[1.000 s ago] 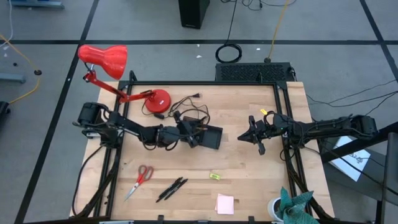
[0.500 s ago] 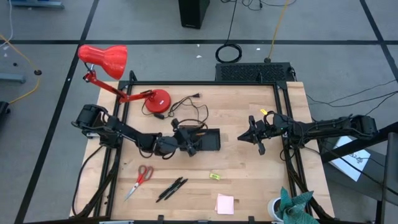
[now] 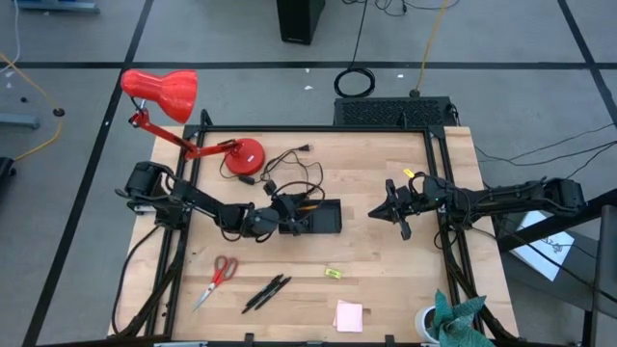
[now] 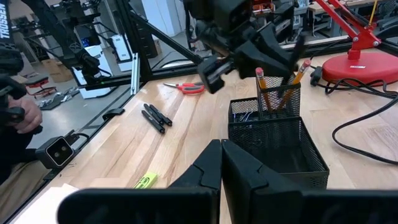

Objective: Pick and place office supplies into organizer
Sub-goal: Put the black pen into the desk organizer

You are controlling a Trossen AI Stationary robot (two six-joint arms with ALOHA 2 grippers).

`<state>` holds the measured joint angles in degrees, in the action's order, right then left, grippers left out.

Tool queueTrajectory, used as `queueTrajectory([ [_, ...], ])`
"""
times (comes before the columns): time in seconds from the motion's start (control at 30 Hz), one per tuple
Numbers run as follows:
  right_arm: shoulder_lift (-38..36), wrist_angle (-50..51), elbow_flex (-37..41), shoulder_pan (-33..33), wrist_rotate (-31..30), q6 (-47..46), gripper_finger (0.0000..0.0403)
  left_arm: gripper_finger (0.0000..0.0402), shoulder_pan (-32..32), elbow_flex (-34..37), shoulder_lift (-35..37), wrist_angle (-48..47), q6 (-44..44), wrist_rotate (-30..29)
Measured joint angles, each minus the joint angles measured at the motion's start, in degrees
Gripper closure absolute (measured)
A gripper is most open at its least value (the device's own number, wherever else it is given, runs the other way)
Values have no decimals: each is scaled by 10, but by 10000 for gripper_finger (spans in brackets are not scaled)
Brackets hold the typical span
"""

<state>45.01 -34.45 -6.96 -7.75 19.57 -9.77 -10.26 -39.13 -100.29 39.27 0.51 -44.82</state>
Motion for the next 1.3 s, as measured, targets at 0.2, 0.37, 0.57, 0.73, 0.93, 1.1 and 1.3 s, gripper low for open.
queueTrajectory([
  [0.2, 0, 2, 0, 0, 0, 3, 399, 371, -9, -1, -13, 18, -19, 13],
  [0.37, 0, 0, 0, 0, -1, 4, 399, 370, -8, -1, -13, 16, -11, 25],
  [0.57, 0, 0, 0, 0, -1, 4, 399, 347, -6, -1, -13, 15, 4, 35],
  [0.73, 0, 0, 0, 0, -1, 4, 399, 312, -5, -1, -13, 15, 12, 38],
  [0.93, 0, 0, 0, 0, -1, 4, 399, 296, -6, -1, -13, 14, 11, 43],
  [1.1, 0, 0, 0, 0, -2, 4, 399, 301, -16, -3, 16, -12, -32, 46],
  [1.3, 0, 0, 0, 0, -2, 4, 399, 304, -70, -114, 106, -275, -55, -15],
])
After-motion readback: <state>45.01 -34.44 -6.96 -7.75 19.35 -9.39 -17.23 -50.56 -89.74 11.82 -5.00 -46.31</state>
